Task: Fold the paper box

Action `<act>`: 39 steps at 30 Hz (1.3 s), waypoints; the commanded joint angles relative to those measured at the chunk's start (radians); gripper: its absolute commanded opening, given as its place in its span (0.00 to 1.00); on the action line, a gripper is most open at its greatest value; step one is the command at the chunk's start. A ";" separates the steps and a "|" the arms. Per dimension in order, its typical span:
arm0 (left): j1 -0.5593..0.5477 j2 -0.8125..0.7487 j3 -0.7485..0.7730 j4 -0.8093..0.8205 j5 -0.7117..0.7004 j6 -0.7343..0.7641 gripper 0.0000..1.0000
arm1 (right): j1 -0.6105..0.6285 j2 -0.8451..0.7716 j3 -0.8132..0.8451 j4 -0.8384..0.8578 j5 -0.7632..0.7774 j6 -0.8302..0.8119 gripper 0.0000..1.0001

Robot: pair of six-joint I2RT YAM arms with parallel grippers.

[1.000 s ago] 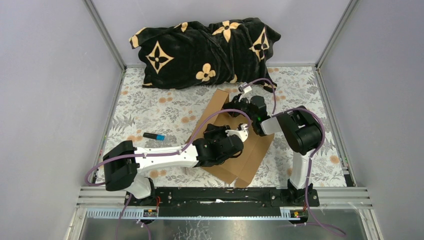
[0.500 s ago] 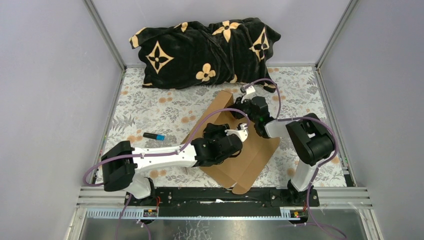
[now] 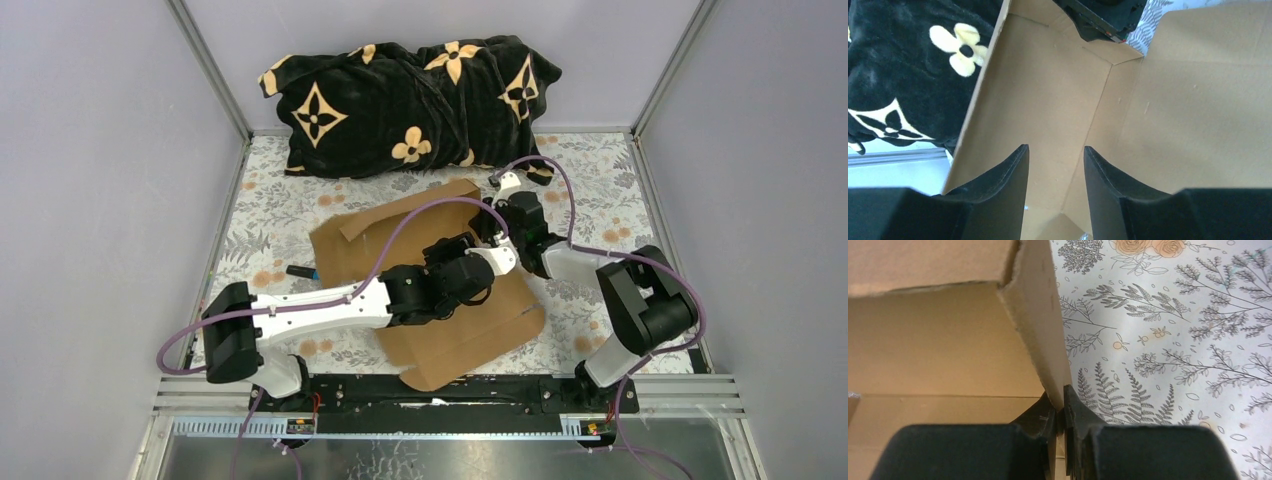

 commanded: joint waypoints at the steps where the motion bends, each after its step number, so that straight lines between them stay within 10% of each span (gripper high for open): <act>1: -0.004 -0.051 0.046 0.015 0.044 -0.046 0.50 | -0.001 -0.086 0.082 -0.175 0.031 -0.031 0.04; 20: 0.244 -0.029 0.416 -0.070 -0.069 -0.150 0.58 | -0.001 -0.433 0.042 -0.563 0.011 -0.107 0.01; 39: 0.694 -0.004 0.124 -0.066 0.461 -0.490 0.53 | -0.002 -0.403 0.105 -0.670 -0.096 -0.052 0.01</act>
